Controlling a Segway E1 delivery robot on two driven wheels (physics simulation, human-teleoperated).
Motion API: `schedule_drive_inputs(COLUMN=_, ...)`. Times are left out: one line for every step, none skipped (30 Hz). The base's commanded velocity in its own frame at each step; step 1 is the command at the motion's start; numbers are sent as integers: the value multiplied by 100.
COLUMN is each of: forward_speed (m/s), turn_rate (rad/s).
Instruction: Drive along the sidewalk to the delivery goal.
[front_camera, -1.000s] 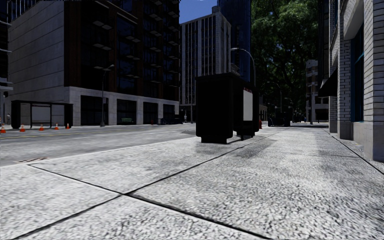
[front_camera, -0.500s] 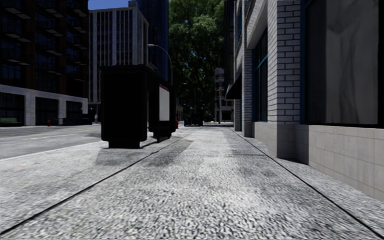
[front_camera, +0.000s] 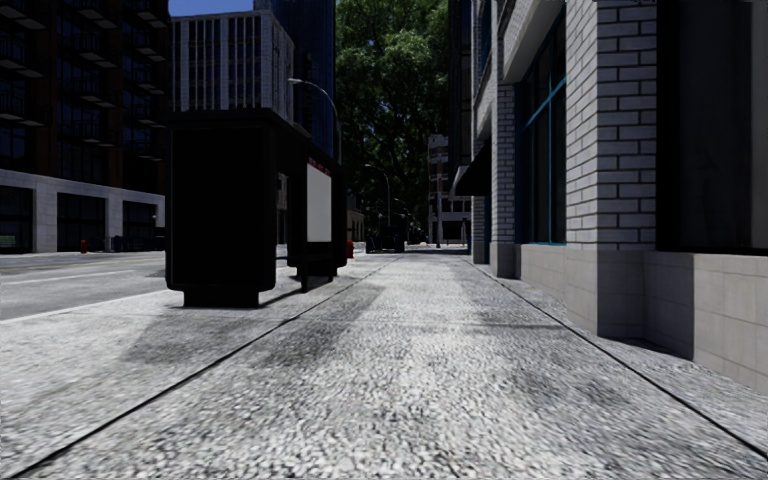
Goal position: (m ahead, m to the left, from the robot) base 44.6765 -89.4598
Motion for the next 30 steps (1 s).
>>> schedule_drive_inputs(forward_speed=169, turn_rate=-86)
schedule_drive_inputs(forward_speed=169, turn_rate=-120)
schedule_drive_inputs(forward_speed=169, turn_rate=-120)
schedule_drive_inputs(forward_speed=169, turn_rate=-70)
schedule_drive_inputs(forward_speed=169, turn_rate=-15)
schedule_drive_inputs(forward_speed=169, turn_rate=-15)
schedule_drive_inputs(forward_speed=169, turn_rate=-1)
schedule_drive_inputs(forward_speed=169, turn_rate=0)
schedule_drive_inputs(forward_speed=169, turn_rate=0)
schedule_drive_inputs(forward_speed=169, turn_rate=0)
schedule_drive_inputs(forward_speed=169, turn_rate=0)
schedule_drive_inputs(forward_speed=169, turn_rate=0)
schedule_drive_inputs(forward_speed=169, turn_rate=0)
schedule_drive_inputs(forward_speed=169, turn_rate=0)
schedule_drive_inputs(forward_speed=169, turn_rate=0)
schedule_drive_inputs(forward_speed=169, turn_rate=0)
schedule_drive_inputs(forward_speed=169, turn_rate=0)
schedule_drive_inputs(forward_speed=169, turn_rate=0)
schedule_drive_inputs(forward_speed=169, turn_rate=0)
schedule_drive_inputs(forward_speed=169, turn_rate=0)
schedule_drive_inputs(forward_speed=169, turn_rate=0)
schedule_drive_inputs(forward_speed=169, turn_rate=0)
schedule_drive_inputs(forward_speed=169, turn_rate=0)
schedule_drive_inputs(forward_speed=169, turn_rate=0)
schedule_drive_inputs(forward_speed=169, turn_rate=0)
schedule_drive_inputs(forward_speed=169, turn_rate=0)
schedule_drive_inputs(forward_speed=169, turn_rate=0)
schedule_drive_inputs(forward_speed=169, turn_rate=0)
schedule_drive_inputs(forward_speed=169, turn_rate=0)
schedule_drive_inputs(forward_speed=169, turn_rate=0)
